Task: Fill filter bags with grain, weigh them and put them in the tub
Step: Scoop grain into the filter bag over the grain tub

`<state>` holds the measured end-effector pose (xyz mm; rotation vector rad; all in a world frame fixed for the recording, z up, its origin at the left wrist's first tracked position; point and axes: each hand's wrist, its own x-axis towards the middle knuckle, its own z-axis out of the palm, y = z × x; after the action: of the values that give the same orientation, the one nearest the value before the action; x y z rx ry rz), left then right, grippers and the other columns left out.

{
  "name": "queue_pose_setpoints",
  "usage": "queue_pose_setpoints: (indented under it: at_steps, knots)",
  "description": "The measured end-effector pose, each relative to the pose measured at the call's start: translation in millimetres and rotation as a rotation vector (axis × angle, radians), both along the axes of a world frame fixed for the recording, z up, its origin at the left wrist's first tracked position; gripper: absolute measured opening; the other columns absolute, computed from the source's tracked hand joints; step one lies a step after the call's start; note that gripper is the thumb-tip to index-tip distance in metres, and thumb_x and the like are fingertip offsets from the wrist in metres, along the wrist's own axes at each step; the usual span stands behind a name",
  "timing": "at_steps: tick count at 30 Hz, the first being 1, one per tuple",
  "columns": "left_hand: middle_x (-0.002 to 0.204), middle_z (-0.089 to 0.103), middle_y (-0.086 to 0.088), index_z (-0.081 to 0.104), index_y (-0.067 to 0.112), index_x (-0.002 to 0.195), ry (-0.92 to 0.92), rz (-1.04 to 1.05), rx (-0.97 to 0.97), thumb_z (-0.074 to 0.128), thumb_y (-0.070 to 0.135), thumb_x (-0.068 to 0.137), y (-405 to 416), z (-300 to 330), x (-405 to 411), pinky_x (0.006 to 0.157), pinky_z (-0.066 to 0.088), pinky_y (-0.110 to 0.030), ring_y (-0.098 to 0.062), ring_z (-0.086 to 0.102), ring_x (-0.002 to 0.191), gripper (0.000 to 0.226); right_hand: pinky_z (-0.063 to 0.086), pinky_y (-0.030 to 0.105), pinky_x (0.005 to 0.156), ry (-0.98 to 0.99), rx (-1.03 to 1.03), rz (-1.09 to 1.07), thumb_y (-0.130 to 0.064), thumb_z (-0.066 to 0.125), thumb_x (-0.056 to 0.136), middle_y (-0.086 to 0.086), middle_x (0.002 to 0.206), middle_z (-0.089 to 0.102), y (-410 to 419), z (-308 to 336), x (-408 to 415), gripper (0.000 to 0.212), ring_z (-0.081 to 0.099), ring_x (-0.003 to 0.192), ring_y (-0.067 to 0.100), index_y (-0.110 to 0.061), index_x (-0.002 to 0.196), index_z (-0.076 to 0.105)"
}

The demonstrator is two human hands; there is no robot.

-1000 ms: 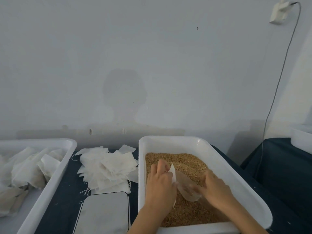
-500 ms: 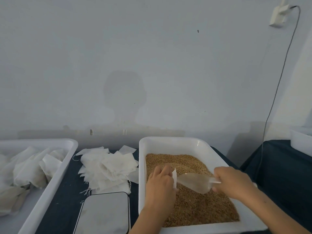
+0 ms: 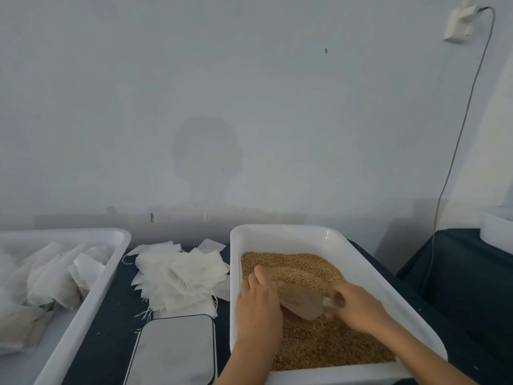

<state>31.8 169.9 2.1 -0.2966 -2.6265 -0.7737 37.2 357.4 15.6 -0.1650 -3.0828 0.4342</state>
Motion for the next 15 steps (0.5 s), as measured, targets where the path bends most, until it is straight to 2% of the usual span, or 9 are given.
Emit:
queue_pose_setpoints:
  at_steps: [3,5,8,11,13,15]
  knots:
    - [0.113,0.044,0.003,0.034,0.017,0.122,0.035,-0.05,-0.004,0.035,0.004,0.096,0,0,-1,0.08,0.032,-0.023,-0.013,0.037,0.095,0.029,0.041,0.01,0.058,0.033,-0.046,-0.05,-0.03,0.068,0.082,-0.016,0.082,0.057,16,11,9,0.02,0.054,0.076,-0.006,-0.025,0.079,0.049]
    - [0.115,0.045,0.005,0.044,0.021,0.116,0.052,-0.122,-0.007,0.045,0.002,0.092,-2,-1,-3,0.082,0.034,-0.02,-0.011,0.037,0.1,0.031,0.045,0.013,0.065,0.046,-0.053,-0.059,-0.028,0.071,0.08,-0.011,0.083,0.06,27,28,17,0.02,0.058,0.08,0.0,-0.022,0.078,0.052]
    - [0.109,0.05,0.009,0.057,0.022,0.099,0.044,-0.221,-0.029,0.055,0.01,0.091,-2,0,-5,0.081,0.035,-0.017,-0.008,0.041,0.103,0.015,0.046,0.022,0.073,0.012,-0.044,-0.011,-0.028,0.076,0.076,-0.009,0.083,0.062,38,64,32,0.021,0.058,0.081,0.003,-0.021,0.077,0.056]
    - [0.101,0.052,0.009,0.064,0.018,0.093,0.036,-0.282,-0.019,0.061,0.015,0.089,0,-1,-8,0.077,0.031,-0.014,-0.007,0.041,0.104,0.006,0.047,0.035,0.087,-0.087,-0.006,0.03,-0.026,0.077,0.074,-0.001,0.089,0.067,42,93,43,0.02,0.062,0.089,0.014,-0.02,0.077,0.059]
    - [0.098,0.052,0.009,0.066,0.017,0.092,0.042,-0.311,-0.011,0.063,0.016,0.088,1,-2,-8,0.078,0.034,-0.016,-0.007,0.04,0.103,0.005,0.047,0.036,0.086,-0.137,0.023,0.059,-0.025,0.078,0.074,0.002,0.087,0.066,40,105,47,0.019,0.063,0.088,0.02,-0.019,0.076,0.059]
    - [0.099,0.053,0.009,0.066,0.017,0.092,0.053,-0.343,-0.018,0.063,0.017,0.088,1,-3,-8,0.079,0.038,-0.018,-0.007,0.041,0.103,0.005,0.045,0.031,0.075,-0.184,0.066,0.094,-0.025,0.077,0.075,-0.003,0.076,0.06,37,113,47,0.021,0.058,0.074,0.014,-0.023,0.073,0.057]
